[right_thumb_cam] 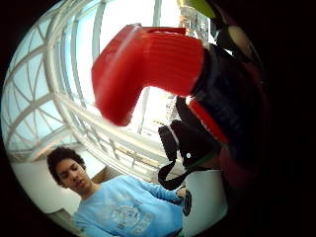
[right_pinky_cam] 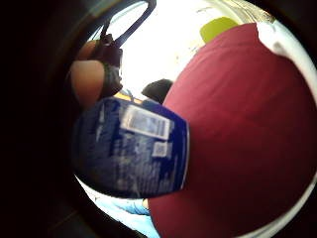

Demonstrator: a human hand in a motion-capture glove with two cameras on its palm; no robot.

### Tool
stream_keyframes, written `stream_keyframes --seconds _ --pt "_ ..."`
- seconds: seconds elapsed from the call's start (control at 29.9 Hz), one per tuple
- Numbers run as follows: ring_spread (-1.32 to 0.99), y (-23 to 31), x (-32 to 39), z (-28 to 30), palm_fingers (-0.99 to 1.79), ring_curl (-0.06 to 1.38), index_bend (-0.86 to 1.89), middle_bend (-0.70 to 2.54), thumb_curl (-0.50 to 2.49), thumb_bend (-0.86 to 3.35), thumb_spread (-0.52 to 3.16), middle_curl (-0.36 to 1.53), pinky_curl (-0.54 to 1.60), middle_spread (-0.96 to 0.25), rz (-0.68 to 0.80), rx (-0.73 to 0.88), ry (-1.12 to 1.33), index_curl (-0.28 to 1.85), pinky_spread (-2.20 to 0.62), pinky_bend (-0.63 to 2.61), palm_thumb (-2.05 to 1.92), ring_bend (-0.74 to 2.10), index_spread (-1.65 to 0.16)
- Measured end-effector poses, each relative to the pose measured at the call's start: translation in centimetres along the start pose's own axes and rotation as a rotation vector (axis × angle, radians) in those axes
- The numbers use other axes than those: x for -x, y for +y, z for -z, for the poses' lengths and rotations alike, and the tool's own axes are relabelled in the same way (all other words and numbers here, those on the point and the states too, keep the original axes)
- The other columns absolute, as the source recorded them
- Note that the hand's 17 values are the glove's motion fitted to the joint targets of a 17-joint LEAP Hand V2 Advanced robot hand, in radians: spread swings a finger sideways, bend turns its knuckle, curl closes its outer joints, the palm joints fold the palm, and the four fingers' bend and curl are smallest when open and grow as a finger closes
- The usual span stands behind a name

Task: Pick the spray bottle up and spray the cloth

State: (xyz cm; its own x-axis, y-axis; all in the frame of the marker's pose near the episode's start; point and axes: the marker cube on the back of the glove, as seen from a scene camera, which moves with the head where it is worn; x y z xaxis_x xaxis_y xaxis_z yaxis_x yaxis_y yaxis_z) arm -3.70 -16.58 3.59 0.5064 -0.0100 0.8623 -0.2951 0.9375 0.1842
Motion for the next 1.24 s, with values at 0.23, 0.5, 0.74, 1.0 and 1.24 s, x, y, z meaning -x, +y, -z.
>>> stream_keyframes --seconds 0.23,0.5,0.74,1.0,1.24 --pt "-0.05 3.8 2.6 6.9 0.85 0.37 0.1 0.23 0.37 -0.03 1.08 0.45 0.31 -0.07 0.03 0.053 0.29 0.35 0.12 0.3 0.68 0.29 -0.26" --pt "-0.03 10.7 2.9 14.3 0.83 0.36 0.15 0.24 0.36 -0.03 1.08 0.45 0.32 -0.07 0.001 0.099 0.648 0.34 0.14 0.25 0.66 0.24 -0.27" --pt "-0.02 17.1 2.0 19.8 0.78 0.32 0.18 0.26 0.34 -0.02 1.09 0.45 0.32 -0.07 -0.005 0.086 0.944 0.36 0.16 0.2 0.66 0.15 -0.27" --pt "-0.01 22.2 0.8 25.1 0.78 0.3 0.18 0.26 0.34 -0.02 1.1 0.45 0.32 -0.07 -0.079 0.064 1.032 0.37 0.17 0.19 0.66 0.15 -0.28" --pt "-0.01 23.4 0.7 26.7 0.78 0.29 0.18 0.25 0.33 -0.02 1.1 0.44 0.32 -0.07 -0.098 0.052 1.057 0.37 0.18 0.19 0.66 0.16 -0.29"
